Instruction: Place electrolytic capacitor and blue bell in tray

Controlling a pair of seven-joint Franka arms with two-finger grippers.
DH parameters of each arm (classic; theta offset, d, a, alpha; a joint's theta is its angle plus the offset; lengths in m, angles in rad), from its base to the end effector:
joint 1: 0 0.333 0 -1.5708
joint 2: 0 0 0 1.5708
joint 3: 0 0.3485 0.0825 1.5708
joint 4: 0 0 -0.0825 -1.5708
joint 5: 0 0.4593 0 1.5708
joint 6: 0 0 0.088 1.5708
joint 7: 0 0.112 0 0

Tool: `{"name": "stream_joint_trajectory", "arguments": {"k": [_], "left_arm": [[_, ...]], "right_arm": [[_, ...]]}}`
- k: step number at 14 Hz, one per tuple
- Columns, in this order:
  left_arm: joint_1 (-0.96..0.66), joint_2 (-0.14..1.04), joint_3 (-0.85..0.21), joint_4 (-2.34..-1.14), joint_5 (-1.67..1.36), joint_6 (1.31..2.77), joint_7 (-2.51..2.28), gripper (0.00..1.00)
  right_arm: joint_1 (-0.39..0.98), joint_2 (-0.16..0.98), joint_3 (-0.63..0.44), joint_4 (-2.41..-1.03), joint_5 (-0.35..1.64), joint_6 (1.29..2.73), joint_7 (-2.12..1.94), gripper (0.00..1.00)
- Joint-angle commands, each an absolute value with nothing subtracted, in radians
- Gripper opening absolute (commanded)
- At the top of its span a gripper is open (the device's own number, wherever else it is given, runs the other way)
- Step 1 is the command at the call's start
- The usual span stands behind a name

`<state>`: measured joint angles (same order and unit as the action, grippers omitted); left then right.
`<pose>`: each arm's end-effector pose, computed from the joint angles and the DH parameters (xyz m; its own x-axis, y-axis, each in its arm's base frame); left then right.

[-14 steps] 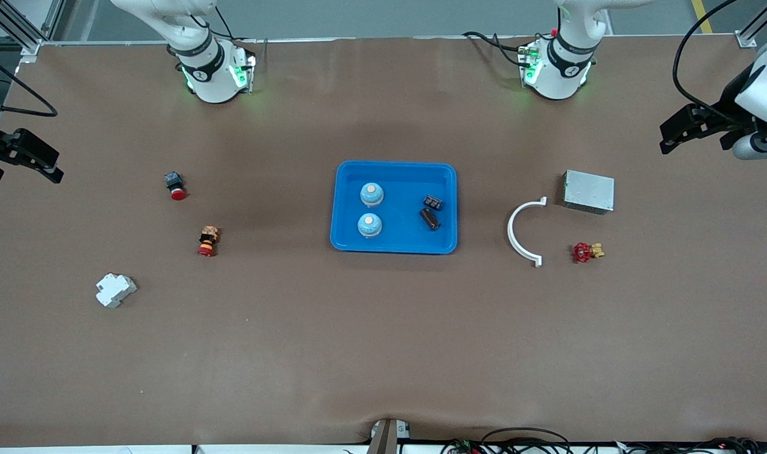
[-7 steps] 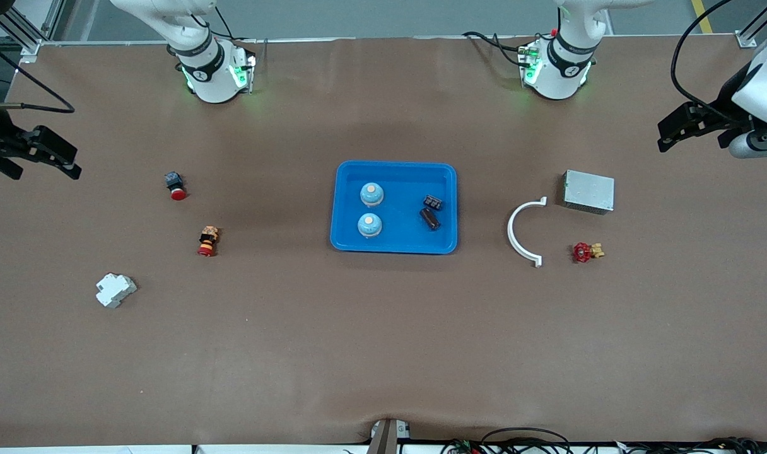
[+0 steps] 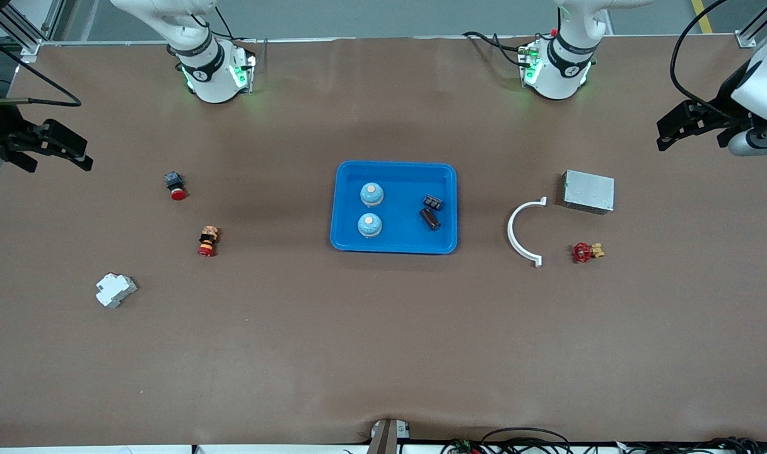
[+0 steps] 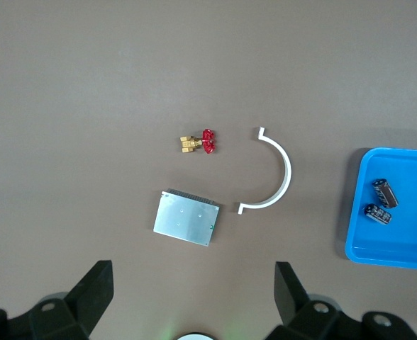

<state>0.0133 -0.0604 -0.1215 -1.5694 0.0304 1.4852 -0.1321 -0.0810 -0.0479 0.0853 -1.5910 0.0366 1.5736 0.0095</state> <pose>0.5967 -0.0636 0.6823 0.9995 0.0268 -0.0190 0.0260 -0.9988 -0.0405 0.6140 0.0081 0.6709 0.9995 -0.0053 0.0300 -0.0043 -0.9995 -0.0328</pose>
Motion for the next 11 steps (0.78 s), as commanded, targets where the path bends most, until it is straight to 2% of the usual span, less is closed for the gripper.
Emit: {"name": "stream_joint_trajectory", "arguments": {"k": [1, 11], "left_arm": [[0.015, -0.072, -0.121, -1.563, 0.005, 1.473, -0.107, 1.00], [0.014, -0.063, -0.121, -1.562, 0.008, 1.473, -0.106, 1.00]], "right_arm": [[-0.083, -0.051, 0.086, -1.571, 0.055, 1.537, 0.021, 1.00], [-0.083, -0.051, 0.086, -1.569, 0.017, 1.543, 0.012, 1.00]]}}
